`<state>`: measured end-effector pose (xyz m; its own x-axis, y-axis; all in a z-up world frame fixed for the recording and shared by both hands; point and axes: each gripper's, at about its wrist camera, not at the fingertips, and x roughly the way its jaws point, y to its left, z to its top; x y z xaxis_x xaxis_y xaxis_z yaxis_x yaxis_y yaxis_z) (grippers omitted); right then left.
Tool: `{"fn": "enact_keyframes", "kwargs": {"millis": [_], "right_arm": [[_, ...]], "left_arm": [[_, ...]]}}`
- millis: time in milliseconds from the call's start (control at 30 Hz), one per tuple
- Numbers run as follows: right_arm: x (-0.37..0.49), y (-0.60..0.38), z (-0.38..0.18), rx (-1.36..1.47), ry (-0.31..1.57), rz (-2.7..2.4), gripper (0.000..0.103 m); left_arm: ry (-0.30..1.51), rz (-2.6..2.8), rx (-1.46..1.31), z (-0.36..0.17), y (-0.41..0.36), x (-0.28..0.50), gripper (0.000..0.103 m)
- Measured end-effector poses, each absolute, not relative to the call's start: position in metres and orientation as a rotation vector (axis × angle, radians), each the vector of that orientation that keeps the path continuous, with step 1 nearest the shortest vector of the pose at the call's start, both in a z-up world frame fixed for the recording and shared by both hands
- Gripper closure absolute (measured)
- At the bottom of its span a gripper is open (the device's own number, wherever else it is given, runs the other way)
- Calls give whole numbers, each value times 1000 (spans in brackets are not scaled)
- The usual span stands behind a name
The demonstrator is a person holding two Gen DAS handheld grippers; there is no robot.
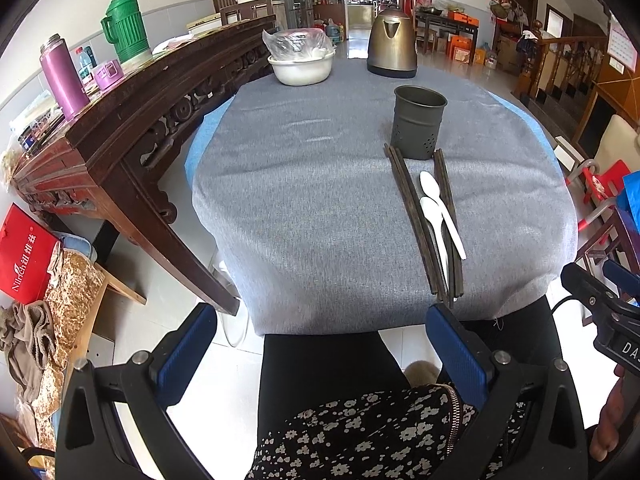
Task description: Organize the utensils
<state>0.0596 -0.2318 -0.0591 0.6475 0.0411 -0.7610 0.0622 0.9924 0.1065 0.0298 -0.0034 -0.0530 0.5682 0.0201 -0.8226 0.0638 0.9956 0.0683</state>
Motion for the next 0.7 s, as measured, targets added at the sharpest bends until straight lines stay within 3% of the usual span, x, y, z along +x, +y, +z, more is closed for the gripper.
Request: {"fn": "enact_keyframes", "kwargs": {"millis": [700], "right_arm": [[77,-228,-55,79,842,-15,0]], "left_arm": [[958,-25,91,-55,-1,45,0]]}}
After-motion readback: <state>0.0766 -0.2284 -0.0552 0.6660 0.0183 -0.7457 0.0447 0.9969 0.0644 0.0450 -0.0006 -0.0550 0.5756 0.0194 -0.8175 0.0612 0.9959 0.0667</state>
